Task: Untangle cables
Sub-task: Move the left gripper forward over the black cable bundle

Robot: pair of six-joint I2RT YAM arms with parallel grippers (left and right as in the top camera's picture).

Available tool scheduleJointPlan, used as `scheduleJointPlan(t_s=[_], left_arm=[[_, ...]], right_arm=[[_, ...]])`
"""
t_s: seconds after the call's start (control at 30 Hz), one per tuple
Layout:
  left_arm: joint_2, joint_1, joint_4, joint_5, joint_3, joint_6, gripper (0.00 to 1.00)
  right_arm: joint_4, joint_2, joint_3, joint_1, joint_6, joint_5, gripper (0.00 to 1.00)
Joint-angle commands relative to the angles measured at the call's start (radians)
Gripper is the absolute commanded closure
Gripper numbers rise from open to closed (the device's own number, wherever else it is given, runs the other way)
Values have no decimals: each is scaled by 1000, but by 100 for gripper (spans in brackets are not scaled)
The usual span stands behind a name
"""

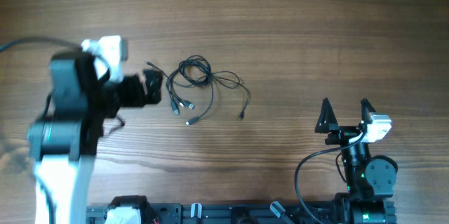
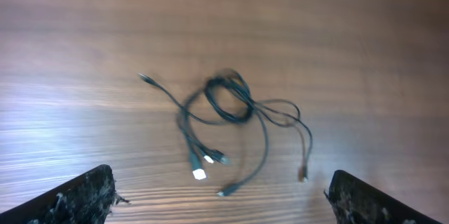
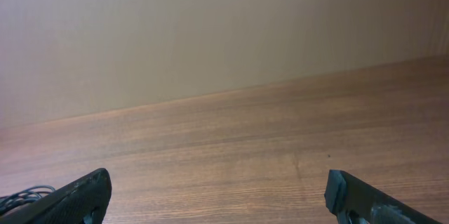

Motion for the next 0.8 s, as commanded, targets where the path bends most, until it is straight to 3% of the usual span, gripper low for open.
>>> scheduleJointPlan(t_s=[0.0, 0.13, 0.17, 0.2, 0.23, 0.37, 0.57, 0.77], left_arm=[[205, 5, -28, 306, 14, -11, 0], [372, 5, -95, 569, 14, -14, 0], [402, 5, -98, 573, 14, -14, 32], [433, 5, -98, 571, 14, -14, 91], [462, 5, -107, 571, 14, -25, 96], [510, 5, -117, 531, 13, -76, 96], [510, 5, -64, 40, 10, -369, 96], [510, 5, -21, -43, 9, -380, 96]], right_arm=[[2, -3, -1, 5, 12, -2, 0], [2, -3, -1, 5, 11, -2, 0], [2, -3, -1, 5, 11, -2, 0], [2, -3, -1, 5, 12, -2, 0], [2, -3, -1, 5, 11, -2, 0], [2, -3, -1, 5, 11, -2, 0], [2, -3, -1, 5, 11, -2, 0], [2, -3, -1, 5, 11, -2, 0]])
